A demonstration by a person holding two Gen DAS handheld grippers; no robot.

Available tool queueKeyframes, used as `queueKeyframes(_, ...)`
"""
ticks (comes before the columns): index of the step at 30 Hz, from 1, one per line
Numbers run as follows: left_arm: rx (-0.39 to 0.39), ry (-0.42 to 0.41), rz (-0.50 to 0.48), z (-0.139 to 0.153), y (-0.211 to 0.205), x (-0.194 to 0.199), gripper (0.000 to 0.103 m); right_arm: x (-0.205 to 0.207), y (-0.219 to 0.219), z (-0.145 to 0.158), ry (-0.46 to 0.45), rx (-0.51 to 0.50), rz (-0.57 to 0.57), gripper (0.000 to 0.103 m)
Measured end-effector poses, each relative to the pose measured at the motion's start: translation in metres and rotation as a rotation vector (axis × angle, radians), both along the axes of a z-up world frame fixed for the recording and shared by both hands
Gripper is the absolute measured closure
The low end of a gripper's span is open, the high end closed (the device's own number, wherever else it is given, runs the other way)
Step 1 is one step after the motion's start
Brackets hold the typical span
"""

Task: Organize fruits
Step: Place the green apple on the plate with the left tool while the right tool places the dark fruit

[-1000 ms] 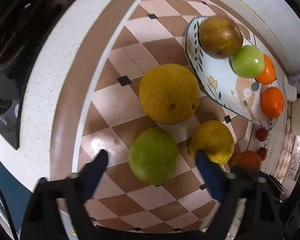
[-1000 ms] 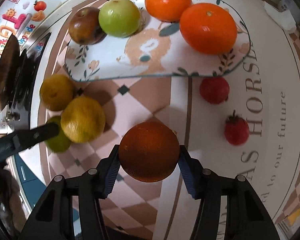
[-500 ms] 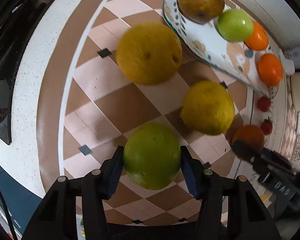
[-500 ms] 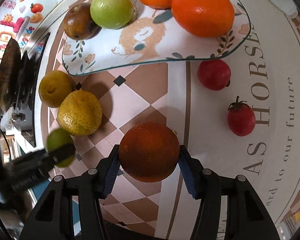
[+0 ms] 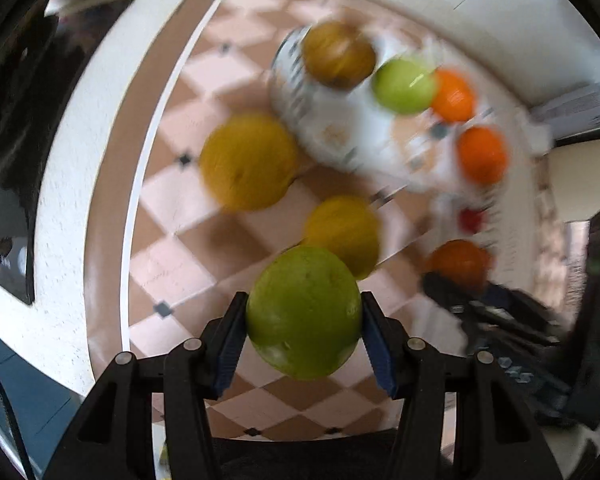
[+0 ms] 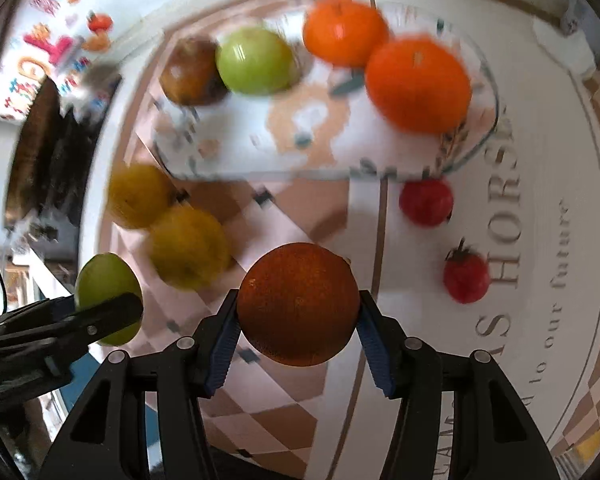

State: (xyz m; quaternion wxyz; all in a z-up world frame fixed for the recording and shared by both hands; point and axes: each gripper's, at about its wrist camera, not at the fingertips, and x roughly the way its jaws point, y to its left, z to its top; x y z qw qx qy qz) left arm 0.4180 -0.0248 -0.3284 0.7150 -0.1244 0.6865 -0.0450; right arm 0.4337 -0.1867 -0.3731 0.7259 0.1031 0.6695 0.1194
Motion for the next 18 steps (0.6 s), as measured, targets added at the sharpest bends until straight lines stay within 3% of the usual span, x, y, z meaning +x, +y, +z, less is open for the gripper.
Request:
queueKeyframes(3, -0.022, -0.065, -0.009, 0.031, -0.004, 0.022, 0.051, 0.017, -0.005, 0.021, -0.049, 0.034, -0.027, 0.045)
queueKeyframes(6, -0.016, -0.086, -0.012, 0.036, 0.007, 0.058, 0.051, 0.04, -0.006, 0.03, -0.076, 0.042, -0.041, 0.044)
queueKeyframes(11, 0.004, -0.011, -0.001, 0.004, 0.019, 0.118, 0.051, 0.077, 0.003, 0.014, -0.057, 0.028, -0.036, 0.044)
queueKeyframes(18, 0.0, 0.083, -0.004, -0.031, 0.016, 0.146, 0.051, 0.102, 0.028, -0.011, -0.02, 0.024, 0.004, 0.044)
